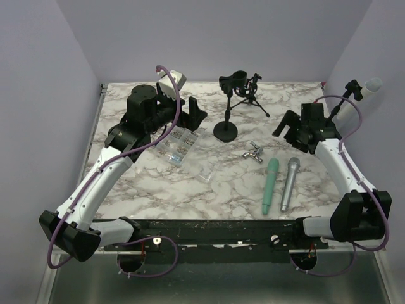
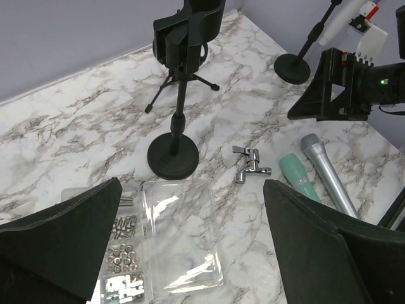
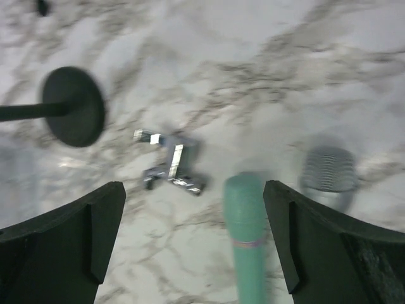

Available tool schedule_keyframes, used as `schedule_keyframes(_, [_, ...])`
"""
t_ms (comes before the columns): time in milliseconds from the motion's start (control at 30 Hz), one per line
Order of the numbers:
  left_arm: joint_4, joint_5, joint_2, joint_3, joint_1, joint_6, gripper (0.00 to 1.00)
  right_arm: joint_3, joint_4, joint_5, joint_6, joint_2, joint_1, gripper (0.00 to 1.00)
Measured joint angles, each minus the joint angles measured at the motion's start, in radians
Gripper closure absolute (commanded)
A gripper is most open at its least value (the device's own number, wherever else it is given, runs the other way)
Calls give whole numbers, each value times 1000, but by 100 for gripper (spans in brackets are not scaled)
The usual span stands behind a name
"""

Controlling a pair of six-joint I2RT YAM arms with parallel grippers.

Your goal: Remove the microphone from the stand

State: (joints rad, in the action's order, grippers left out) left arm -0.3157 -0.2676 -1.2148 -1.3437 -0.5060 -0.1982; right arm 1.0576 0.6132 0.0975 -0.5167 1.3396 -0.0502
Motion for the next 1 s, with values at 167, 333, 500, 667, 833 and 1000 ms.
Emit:
schedule_keyframes(167, [0, 5, 3, 5, 0, 0, 2, -40, -244, -319, -152, -27, -3, 0])
schedule_keyframes(333, [0, 6, 8, 8, 0, 11, 1, -31, -493, -507, -319, 14, -69, 0])
schedule_keyframes(500, [0, 6, 11, 11, 0, 15, 1, 54, -701, -570, -468, 124, -174, 0])
schedule_keyframes(667, [0, 6, 11, 11, 0, 15, 1, 142, -808, -563, -578, 223, -241, 0])
schedule_keyframes(833, [1, 5, 10, 11, 2, 14, 1, 198, -850, -518, -655, 265, -245, 5])
schedule_keyframes(1000, [1, 2, 8, 11, 9, 10, 1, 234, -861, -476, -690, 276, -244, 14])
